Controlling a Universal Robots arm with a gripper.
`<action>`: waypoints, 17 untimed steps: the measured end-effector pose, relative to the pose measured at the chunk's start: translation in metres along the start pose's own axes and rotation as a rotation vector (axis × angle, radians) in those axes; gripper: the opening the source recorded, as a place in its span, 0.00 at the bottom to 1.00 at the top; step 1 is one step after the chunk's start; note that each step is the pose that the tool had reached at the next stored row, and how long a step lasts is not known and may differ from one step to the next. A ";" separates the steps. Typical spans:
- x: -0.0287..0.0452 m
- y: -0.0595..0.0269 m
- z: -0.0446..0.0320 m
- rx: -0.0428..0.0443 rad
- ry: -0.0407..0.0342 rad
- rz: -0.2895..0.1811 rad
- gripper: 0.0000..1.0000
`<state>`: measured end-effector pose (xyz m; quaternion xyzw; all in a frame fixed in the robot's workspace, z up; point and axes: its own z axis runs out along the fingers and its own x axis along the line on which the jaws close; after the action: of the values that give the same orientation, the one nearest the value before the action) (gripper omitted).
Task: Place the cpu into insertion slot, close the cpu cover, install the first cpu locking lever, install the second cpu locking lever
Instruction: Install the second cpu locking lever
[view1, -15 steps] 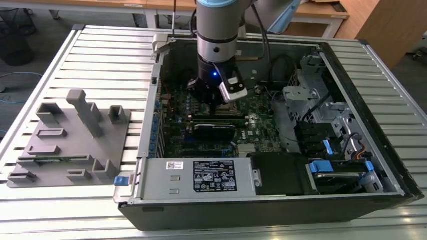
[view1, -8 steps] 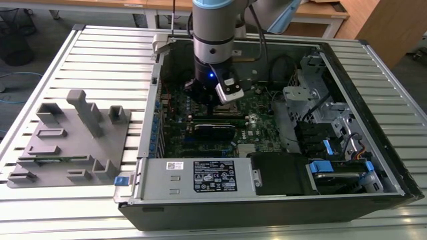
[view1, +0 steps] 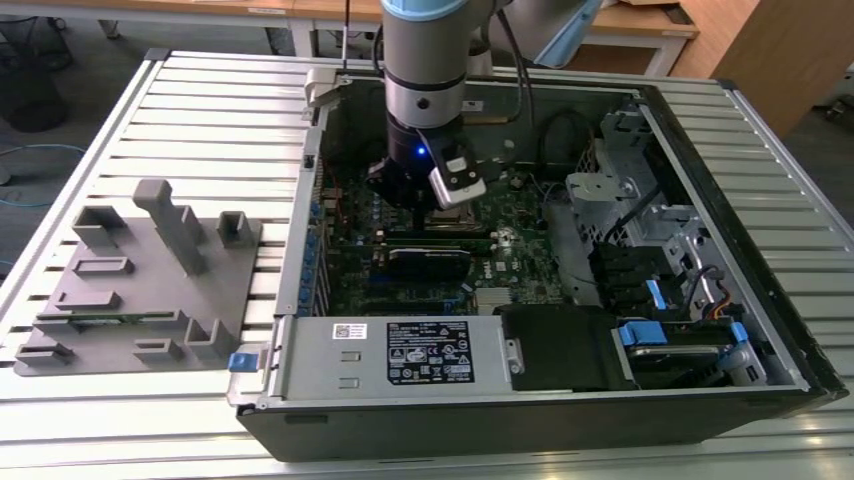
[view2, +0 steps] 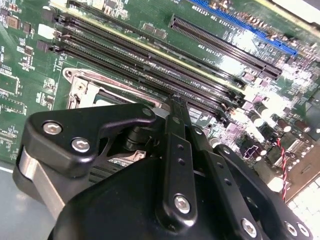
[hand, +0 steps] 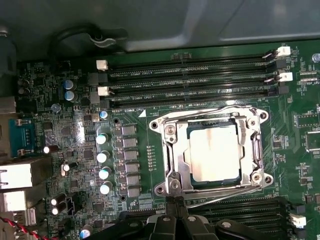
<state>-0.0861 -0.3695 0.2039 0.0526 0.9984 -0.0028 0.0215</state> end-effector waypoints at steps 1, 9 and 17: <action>0.0001 0.0000 0.0001 -0.0046 0.0005 0.000 0.10; 0.0033 -0.0004 0.0032 -0.0149 0.0017 0.001 0.10; 0.0068 -0.0006 0.0055 -0.0399 0.0043 0.002 0.10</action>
<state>-0.0926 -0.3695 0.1981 0.0530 0.9982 0.0172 0.0204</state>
